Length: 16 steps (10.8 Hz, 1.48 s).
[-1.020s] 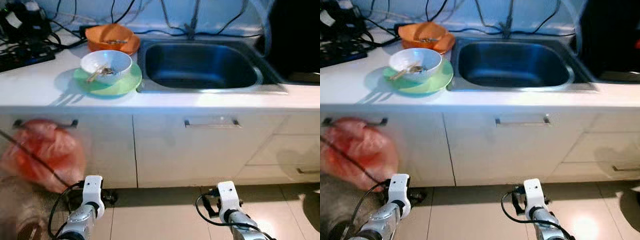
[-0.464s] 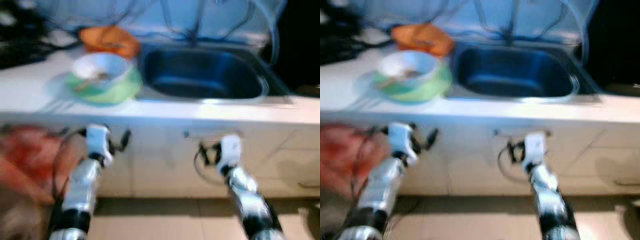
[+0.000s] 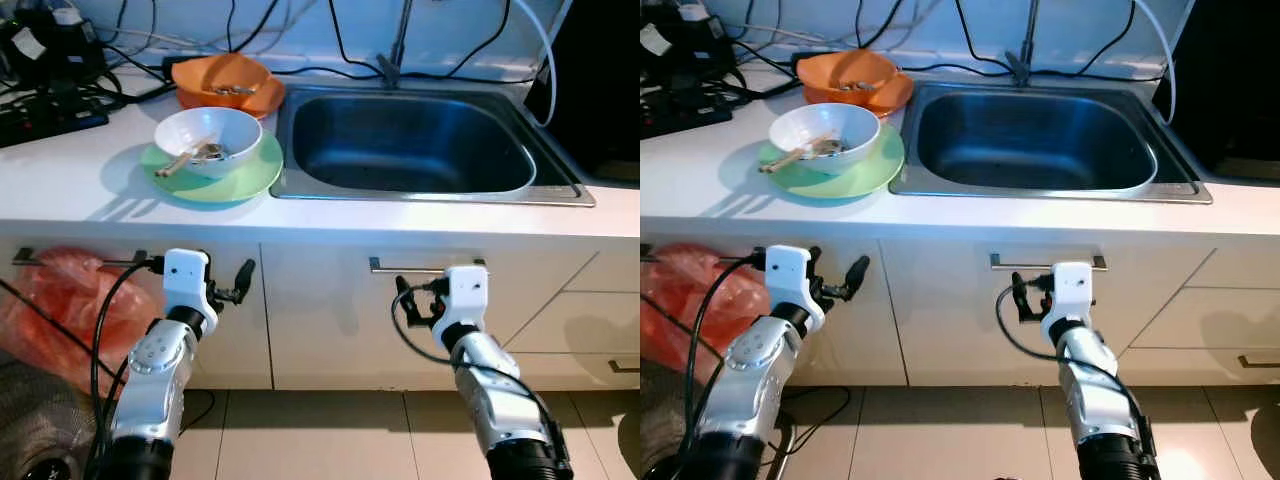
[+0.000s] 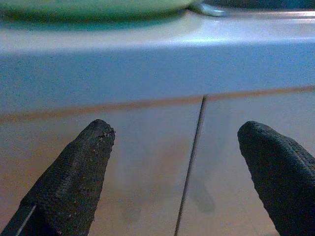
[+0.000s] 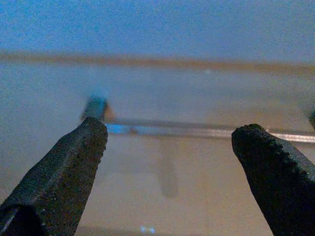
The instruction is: Kitchen organization
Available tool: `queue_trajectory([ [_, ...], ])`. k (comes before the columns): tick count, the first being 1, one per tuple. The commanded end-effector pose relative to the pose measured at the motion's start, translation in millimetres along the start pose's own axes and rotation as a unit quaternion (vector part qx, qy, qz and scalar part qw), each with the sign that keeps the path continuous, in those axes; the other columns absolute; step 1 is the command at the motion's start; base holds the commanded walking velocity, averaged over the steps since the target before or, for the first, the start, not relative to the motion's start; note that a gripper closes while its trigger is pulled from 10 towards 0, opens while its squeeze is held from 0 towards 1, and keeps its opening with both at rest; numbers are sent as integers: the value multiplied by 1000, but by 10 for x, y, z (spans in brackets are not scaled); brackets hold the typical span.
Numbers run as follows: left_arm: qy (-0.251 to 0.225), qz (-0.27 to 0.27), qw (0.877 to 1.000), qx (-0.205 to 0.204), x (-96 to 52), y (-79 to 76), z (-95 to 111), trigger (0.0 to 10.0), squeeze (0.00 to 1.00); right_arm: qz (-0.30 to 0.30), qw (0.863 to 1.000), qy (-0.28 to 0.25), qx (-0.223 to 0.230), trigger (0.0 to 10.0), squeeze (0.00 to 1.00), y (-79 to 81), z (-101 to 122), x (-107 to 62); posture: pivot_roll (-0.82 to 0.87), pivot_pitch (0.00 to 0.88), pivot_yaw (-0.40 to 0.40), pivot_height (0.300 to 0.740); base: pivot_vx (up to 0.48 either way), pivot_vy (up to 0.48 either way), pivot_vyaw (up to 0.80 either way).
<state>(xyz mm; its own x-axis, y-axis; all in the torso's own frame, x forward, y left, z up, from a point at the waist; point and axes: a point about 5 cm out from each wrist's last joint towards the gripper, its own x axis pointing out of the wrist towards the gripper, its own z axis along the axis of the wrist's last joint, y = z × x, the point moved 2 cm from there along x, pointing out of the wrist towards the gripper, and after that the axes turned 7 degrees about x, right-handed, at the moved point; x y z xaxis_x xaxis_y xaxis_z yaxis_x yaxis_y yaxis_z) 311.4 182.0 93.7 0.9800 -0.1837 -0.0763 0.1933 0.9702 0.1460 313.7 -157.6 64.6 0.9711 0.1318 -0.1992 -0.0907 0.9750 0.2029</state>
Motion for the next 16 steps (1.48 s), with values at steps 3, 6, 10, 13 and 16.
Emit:
queue_trajectory([
  [3, -45, 0, 999, 28, -126, -12, 262, 10000, 0, 38, 998, -56, 17, 10000, 0, 102, 298, -39, 48, 0, -36, 740, 0, 0, 0],
  [6, -164, -32, 982, 94, -234, -203, 859, 10000, 0, 109, 990, -85, 1, 10000, 0, 351, 495, -139, 56, 7, -50, 740, 0, 0, 0],
  [10, -192, -34, 976, 97, -173, -333, 1094, 10000, 0, 62, 983, -175, -9, 10000, 0, 363, 1035, -177, 37, 26, -60, 740, 0, 0, 0],
  [13, -183, -25, 979, 85, -86, -339, 1088, 10000, 0, 74, 982, -171, -9, 10000, 0, 442, 1057, -206, 32, 34, -70, 740, 0, -304, 0],
  [16, -176, -22, 981, 79, -85, -323, 1056, 10000, 0, 88, 981, -171, -12, 10000, 0, 486, 1078, -228, 29, 35, -69, 740, 0, -472, 0],
])
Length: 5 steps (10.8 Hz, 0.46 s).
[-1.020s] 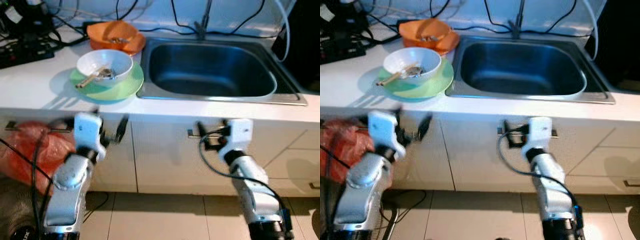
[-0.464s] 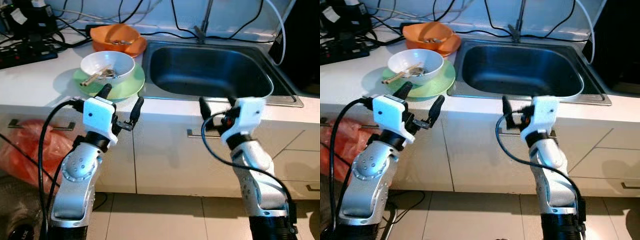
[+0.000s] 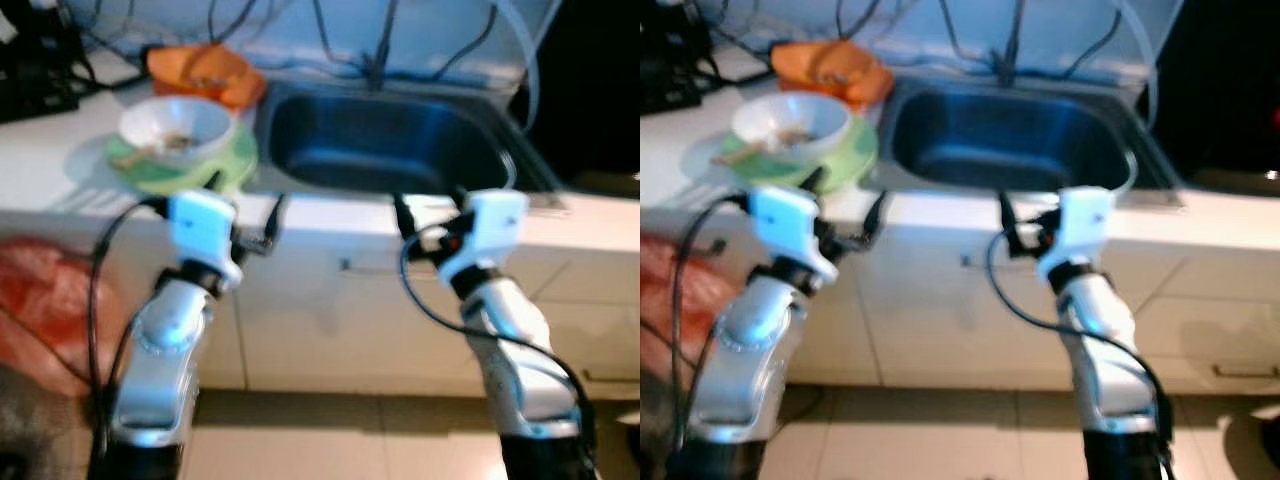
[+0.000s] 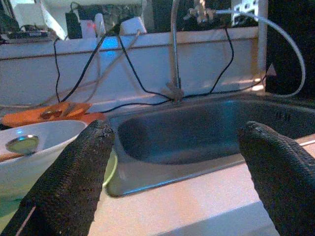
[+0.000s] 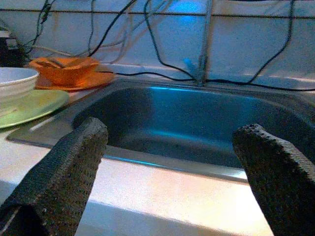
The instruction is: Kitchen organization
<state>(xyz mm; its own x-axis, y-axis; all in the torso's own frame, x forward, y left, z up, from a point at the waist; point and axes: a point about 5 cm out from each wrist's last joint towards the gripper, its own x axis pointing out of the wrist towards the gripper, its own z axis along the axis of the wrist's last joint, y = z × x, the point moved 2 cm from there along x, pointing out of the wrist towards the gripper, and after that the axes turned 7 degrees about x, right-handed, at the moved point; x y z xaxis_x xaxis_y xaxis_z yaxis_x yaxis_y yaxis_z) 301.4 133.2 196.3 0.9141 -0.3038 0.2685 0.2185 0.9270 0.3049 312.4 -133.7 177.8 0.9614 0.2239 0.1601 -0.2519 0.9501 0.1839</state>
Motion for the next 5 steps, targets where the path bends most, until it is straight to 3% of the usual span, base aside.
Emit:
queue_trajectory([
  [1, 9, 2, 1000, 1, -3, 14, -34, 10000, 0, 13, 1000, -7, 4, 10000, 0, 52, 58, 2, 27, 33, -72, 740, 0, -472, 0],
  [3, 10, 2, 1000, 1, 5, 13, -44, 10000, 0, 7, 1000, -4, -5, 10000, 0, 55, 62, 12, 27, 30, -73, 740, 0, -472, 0],
  [5, 7, 11, 1000, -14, 14, 52, -51, 10000, 0, 5, 1000, 1, -6, 10000, 0, 72, 43, 38, 31, 22, -70, 740, 0, 0, 0],
])
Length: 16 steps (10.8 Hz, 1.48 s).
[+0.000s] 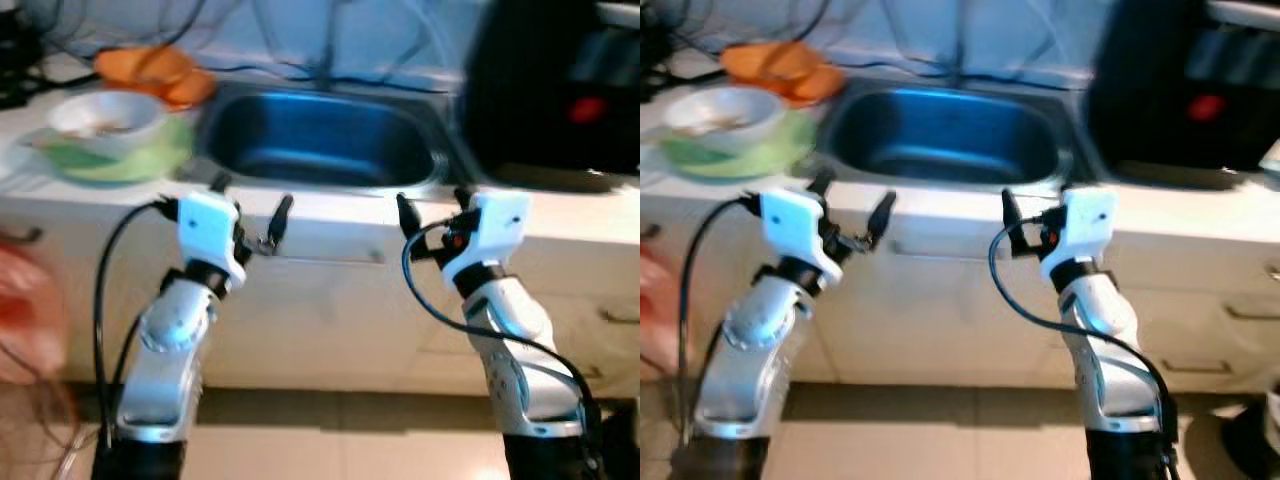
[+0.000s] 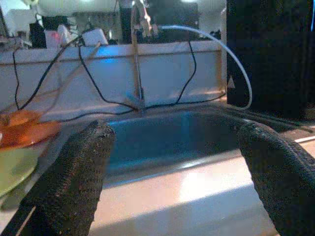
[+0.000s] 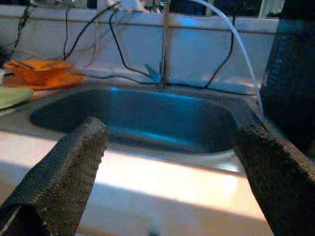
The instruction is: Kitchen organization
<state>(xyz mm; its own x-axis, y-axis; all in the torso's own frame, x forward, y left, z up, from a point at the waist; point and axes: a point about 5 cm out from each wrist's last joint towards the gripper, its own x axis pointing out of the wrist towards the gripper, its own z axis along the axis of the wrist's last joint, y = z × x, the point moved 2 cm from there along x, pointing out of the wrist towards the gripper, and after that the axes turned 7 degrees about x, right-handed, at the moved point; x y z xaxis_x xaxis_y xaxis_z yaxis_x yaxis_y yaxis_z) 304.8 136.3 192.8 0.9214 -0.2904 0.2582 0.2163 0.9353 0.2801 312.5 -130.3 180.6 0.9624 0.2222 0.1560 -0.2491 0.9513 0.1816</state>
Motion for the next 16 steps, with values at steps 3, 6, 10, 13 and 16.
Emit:
queue_trajectory([
  [3, 28, 46, 999, 6, 18, 147, -90, 10000, 0, -26, 999, -4, 41, 10000, 0, -18, 36, 41, 29, 20, -64, 740, 0, 0, 0],
  [6, 77, 106, 991, 9, -30, 297, -254, 10000, 0, -26, 999, 5, 29, 10000, 0, -7, 13, 54, 28, 17, -60, 740, 0, 0, 0],
  [10, 42, 124, 991, -11, 46, 331, -51, 10000, 0, -41, 994, -6, 105, 10000, 0, -16, 109, 88, 25, 8, -56, 740, 0, 0, 0],
  [13, 87, 133, 987, -32, -3, 323, -192, 10000, 0, -49, 996, -7, 79, 10000, 0, 72, 179, 169, 28, 7, -47, 740, 0, 0, 0],
  [16, 75, 143, 987, -21, 2, 347, -142, 10000, 0, -7, 1000, -21, 16, 10000, 0, 245, 264, 175, 31, 10, -46, 740, 0, 0, 0],
])
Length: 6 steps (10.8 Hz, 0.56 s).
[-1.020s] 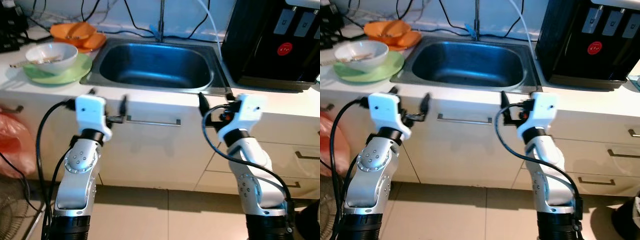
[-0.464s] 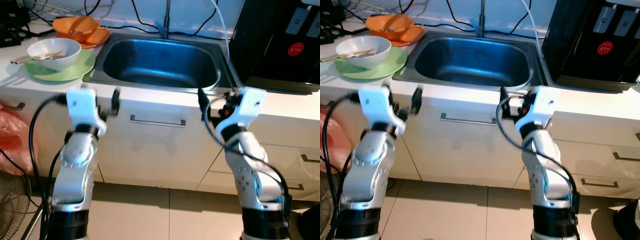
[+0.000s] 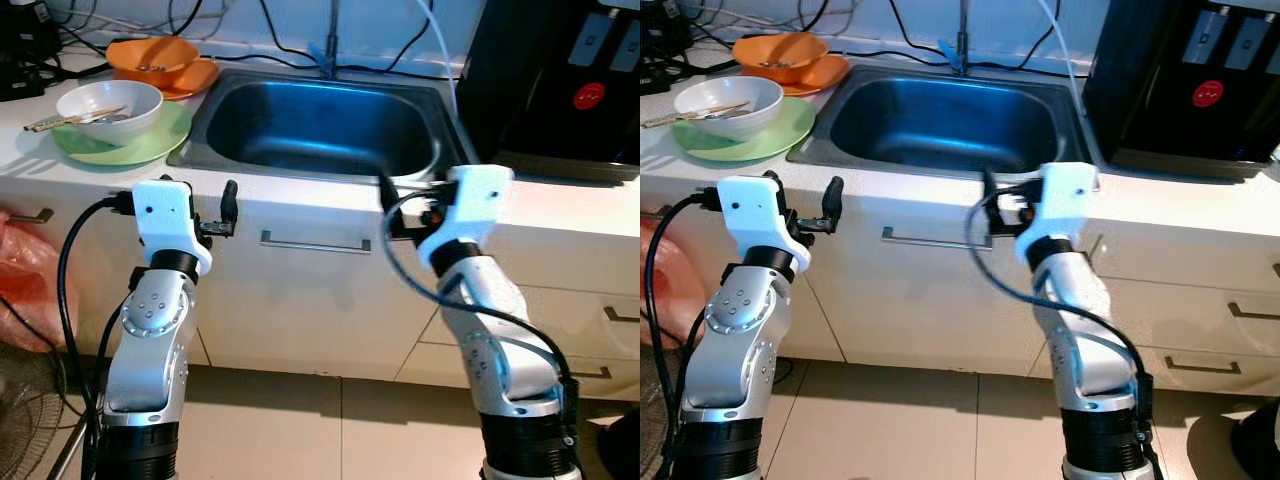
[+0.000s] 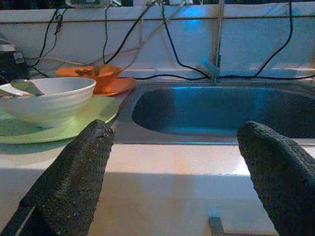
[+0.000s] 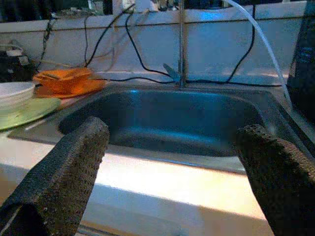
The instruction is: Kitchen organization
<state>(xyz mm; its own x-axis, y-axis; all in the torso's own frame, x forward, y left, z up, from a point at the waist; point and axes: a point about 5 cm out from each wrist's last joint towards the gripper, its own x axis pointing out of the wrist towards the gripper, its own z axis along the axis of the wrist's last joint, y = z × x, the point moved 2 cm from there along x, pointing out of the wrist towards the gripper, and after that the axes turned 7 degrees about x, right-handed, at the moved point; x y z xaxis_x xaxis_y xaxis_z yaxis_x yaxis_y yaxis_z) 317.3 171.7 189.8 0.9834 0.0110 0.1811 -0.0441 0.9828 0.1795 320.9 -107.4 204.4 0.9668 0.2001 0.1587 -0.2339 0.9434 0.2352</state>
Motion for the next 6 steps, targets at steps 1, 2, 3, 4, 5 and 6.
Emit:
queue_trajectory([
  [1, -11, 9, 1000, -4, 0, 6, 61, 10000, 0, -12, 1000, -19, 4, 10000, 0, -21, 84, -6, 34, 11, -46, 740, 0, 0, 0],
  [2, -17, 2, 1000, -11, 0, -17, 108, 10000, 0, -25, 999, -21, 8, 10000, 0, -55, 82, -20, 32, 14, -45, 740, 0, 0, 0],
  [3, -26, -7, 1000, -7, 3, -56, 150, 10000, 0, -32, 999, -18, 12, 10000, 0, -76, 70, -25, 34, 13, -43, 740, 0, 0, 0],
  [4, -36, -14, 999, 4, 4, -95, 189, 10000, 0, -38, 999, -12, 17, 10000, 0, -94, 51, -31, 32, 12, -44, 740, 0, 0, 0],
  [5, -28, -19, 999, -4, 17, -118, 170, 10000, 0, -28, 999, -15, 26, 10000, 0, -82, 57, -25, 32, 12, -44, 740, 0, 480, 0],
  [6, -23, -22, 999, -6, 14, -132, 146, 10000, 0, -22, 999, -18, 25, 10000, 0, -69, 72, -20, 32, 12, -44, 740, 0, 480, 0],
])
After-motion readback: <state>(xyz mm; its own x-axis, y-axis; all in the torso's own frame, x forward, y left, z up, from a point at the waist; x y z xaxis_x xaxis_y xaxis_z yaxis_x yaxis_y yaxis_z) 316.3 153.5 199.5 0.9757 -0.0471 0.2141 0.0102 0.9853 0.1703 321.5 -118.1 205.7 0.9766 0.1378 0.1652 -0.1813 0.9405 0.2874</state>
